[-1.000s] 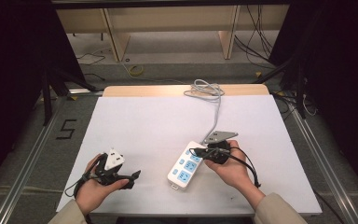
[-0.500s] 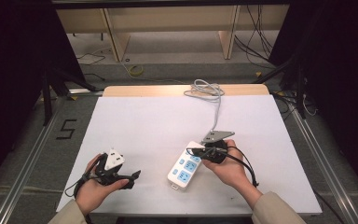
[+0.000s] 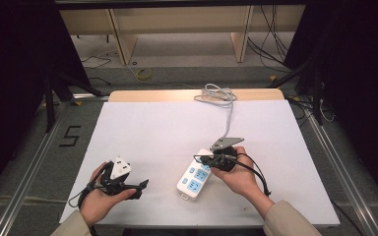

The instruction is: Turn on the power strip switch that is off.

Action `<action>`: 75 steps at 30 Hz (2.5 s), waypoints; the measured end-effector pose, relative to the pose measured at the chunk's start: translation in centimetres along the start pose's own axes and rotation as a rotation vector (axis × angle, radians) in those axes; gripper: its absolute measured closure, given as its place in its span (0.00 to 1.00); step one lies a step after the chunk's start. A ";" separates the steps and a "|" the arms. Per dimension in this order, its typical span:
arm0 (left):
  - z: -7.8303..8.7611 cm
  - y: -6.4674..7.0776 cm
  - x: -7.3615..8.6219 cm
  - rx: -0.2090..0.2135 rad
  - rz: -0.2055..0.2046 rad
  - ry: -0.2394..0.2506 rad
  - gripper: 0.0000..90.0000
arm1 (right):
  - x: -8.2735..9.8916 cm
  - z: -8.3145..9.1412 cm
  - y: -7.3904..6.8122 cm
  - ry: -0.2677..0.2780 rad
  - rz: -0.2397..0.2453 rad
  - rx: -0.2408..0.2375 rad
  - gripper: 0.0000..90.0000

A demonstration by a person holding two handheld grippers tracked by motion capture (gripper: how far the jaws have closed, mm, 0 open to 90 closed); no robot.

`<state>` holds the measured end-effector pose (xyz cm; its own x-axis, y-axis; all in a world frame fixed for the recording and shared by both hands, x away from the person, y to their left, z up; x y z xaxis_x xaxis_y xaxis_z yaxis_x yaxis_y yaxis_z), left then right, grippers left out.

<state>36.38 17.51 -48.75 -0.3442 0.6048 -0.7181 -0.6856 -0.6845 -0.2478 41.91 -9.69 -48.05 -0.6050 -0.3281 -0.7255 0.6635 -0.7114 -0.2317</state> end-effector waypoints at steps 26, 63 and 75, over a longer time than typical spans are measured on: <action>0.0 0.0 0.0 0.001 0.000 0.001 0.16 | -0.7 -1.0 -1.1 -0.033 0.023 -0.005 1.00; 0.0 0.0 0.0 0.004 -0.003 0.001 0.16 | -1.4 -2.6 -2.5 -0.120 0.035 -0.015 1.00; 0.0 0.1 0.0 0.004 -0.006 0.001 0.16 | -1.3 -3.2 -2.6 -0.176 0.036 -0.010 1.00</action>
<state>36.34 17.46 -48.76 -0.3397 0.6081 -0.7175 -0.6899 -0.6796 -0.2493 42.38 -5.41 -48.52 -0.6475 -0.4578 -0.6093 0.6904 -0.6908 -0.2147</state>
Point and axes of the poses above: each handheld gripper's, and its own axes: z roughly backward along the jaws, x roughly out of its underside, y roughly to its right, the point moved 6 cm from there along -z, roughly forward along the jaws, and after that the axes turned 12 degrees about -z, right-handed, at the moved point
